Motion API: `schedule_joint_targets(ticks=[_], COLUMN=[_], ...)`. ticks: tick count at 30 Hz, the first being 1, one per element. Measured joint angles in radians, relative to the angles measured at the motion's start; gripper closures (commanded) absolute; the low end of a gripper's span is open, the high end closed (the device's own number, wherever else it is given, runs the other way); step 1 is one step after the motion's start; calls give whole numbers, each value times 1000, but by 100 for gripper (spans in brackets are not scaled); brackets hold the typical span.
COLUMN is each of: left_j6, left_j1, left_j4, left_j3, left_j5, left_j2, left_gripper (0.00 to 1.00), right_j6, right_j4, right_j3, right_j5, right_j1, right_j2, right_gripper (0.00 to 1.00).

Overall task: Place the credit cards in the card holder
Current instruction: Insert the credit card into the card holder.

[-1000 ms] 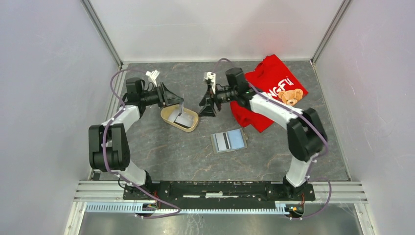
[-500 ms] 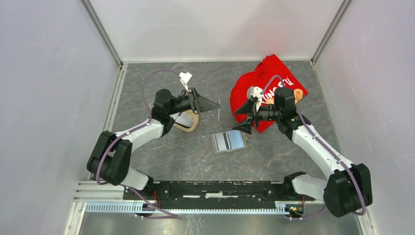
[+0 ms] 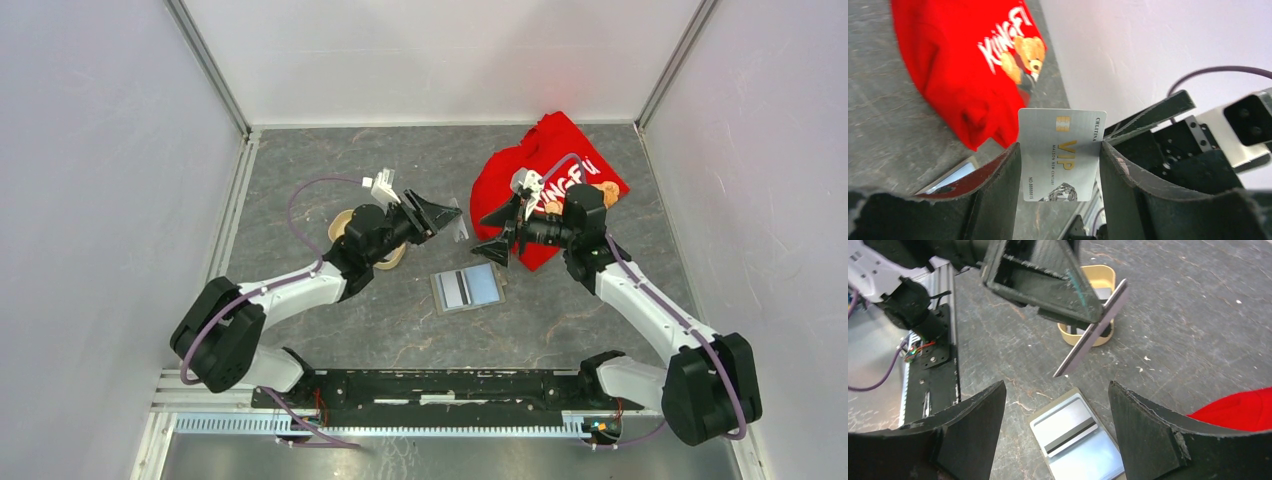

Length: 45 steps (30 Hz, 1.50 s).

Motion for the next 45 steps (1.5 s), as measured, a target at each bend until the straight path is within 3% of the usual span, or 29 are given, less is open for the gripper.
schedule_joint_targets(ticks=[7,15,17,20,21,28,29,35,39,45], left_j6=[1,1,1,2,3,72,93,258,292,245], left_j1=[-81,-137,-140,-143,-143,-146,-146,-142,-95,-78], left_j4=[-126,-166,-166,-174,-182,-214,-213,-201,-68,186], left_j3=[1,1,1,1,1,-34,-43,-122,-254,-431], left_j5=[-188,-278,-291,-306,-312,-312,-309,-291,-132,73], left_j2=[-10,-11,-11,-11,-12,-99,-129,-422,-581,-495], left_gripper=[74,73,71,64,59,4,1,0,2,6], right_j6=[66,126,132,135,141,138,138,170,225,420], right_j4=[3,2,1,-1,-6,-14,-8,114,224,421], right_j3=[16,54,62,66,67,66,60,-77,-146,-171], right_j5=[71,109,115,122,126,145,133,-3,-82,-191], right_j1=[0,30,42,56,61,59,53,-8,-26,-25], right_j2=[77,173,188,207,212,222,221,163,103,71], right_gripper=[25,47,62,98,100,100,100,100,100,100])
